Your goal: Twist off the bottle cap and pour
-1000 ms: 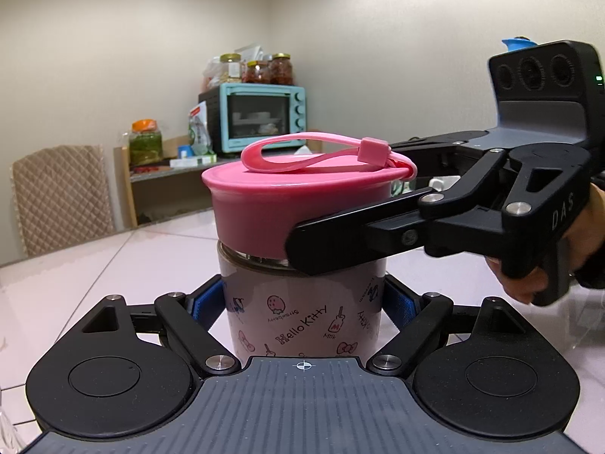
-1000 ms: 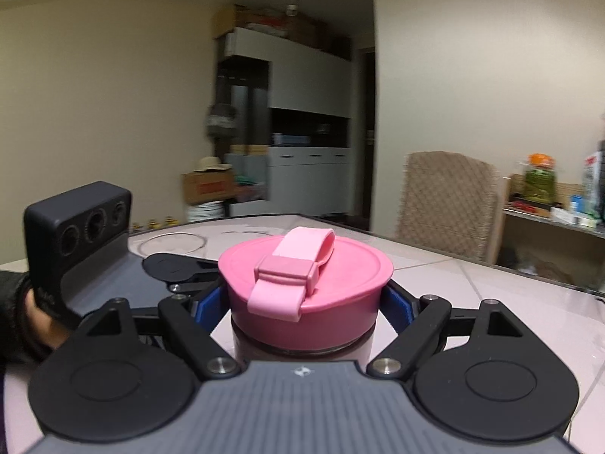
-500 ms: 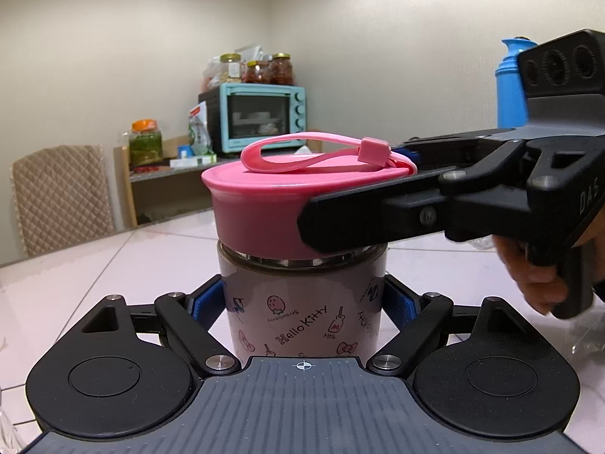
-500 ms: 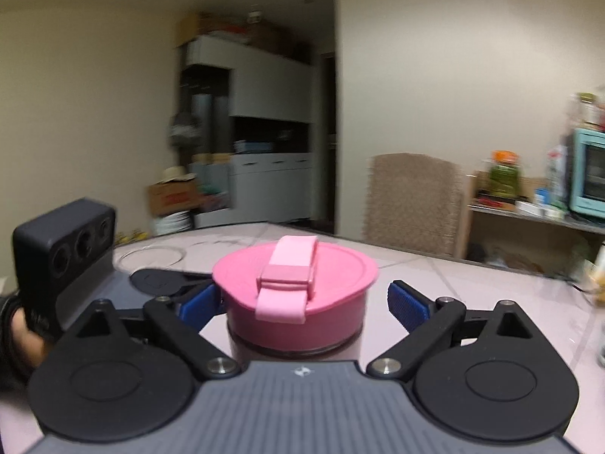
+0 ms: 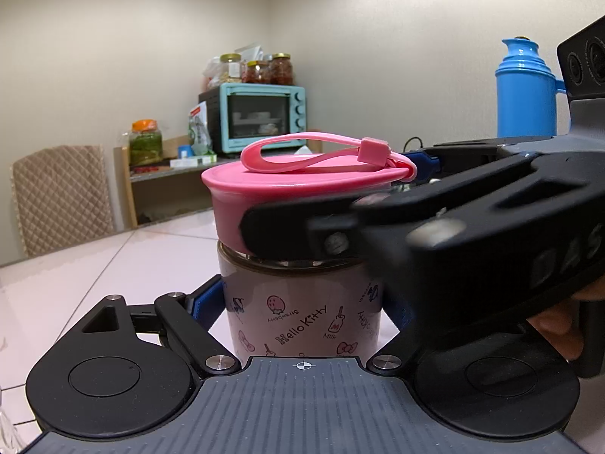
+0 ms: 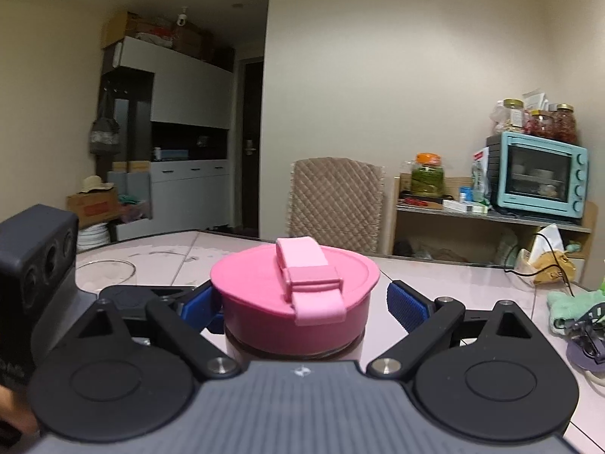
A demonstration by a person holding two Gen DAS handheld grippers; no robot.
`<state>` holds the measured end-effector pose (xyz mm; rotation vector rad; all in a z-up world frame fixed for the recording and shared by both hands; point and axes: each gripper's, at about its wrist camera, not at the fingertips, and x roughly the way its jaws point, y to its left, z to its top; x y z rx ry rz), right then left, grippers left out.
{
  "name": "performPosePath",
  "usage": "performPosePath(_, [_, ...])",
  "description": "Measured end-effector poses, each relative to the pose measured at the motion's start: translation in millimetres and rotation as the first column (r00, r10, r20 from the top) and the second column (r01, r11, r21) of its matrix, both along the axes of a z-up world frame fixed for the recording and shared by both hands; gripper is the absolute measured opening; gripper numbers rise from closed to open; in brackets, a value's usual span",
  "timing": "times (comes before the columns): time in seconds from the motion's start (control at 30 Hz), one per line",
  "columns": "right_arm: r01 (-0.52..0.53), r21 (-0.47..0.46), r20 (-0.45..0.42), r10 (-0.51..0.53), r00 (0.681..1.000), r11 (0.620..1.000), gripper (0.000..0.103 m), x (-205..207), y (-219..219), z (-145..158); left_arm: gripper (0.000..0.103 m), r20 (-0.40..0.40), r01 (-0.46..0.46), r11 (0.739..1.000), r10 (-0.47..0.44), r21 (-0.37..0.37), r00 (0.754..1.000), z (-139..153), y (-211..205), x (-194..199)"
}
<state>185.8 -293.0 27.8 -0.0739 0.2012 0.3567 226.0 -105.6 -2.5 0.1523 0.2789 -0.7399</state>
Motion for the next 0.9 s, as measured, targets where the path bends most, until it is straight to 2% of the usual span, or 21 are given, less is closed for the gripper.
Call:
performPosePath(0.07, [0.0,0.007,-0.009,0.0,1.0,1.0,0.086,2,3,-1,0.089,0.0,0.0,1.0,0.0,0.0,1.0,0,0,0])
performPosePath(0.23, [-0.023,0.006,-0.006,0.023,1.0,1.0,0.085,2,3,-3,0.089,0.0,0.0,1.0,0.0,-0.002,1.0,0,1,1])
performPosePath(0.33, [-0.091,0.006,-0.01,0.091,0.996,0.996,0.085,3,-6,-2,0.089,-0.003,0.008,1.0,-0.008,-0.008,1.0,0,3,4])
performPosePath(0.47, [-0.216,-0.001,-0.024,0.216,0.976,0.976,0.085,11,-21,2,0.089,-0.01,0.027,1.0,-0.027,-0.003,1.0,3,6,6])
performPosePath(0.63, [-0.371,0.025,-0.037,0.372,0.927,0.928,0.085,20,-42,7,0.089,-0.003,0.061,0.998,-0.061,0.018,0.998,4,11,8])
performPosePath(0.7, [-0.442,0.046,-0.039,0.443,0.896,0.896,0.085,26,-53,10,0.089,-0.001,0.079,0.997,-0.079,0.019,0.997,4,13,10])
performPosePath(0.9, [-0.47,0.044,-0.004,0.47,0.883,0.882,0.085,26,-59,18,0.089,0.003,0.084,0.996,-0.084,0.018,0.996,2,12,15])
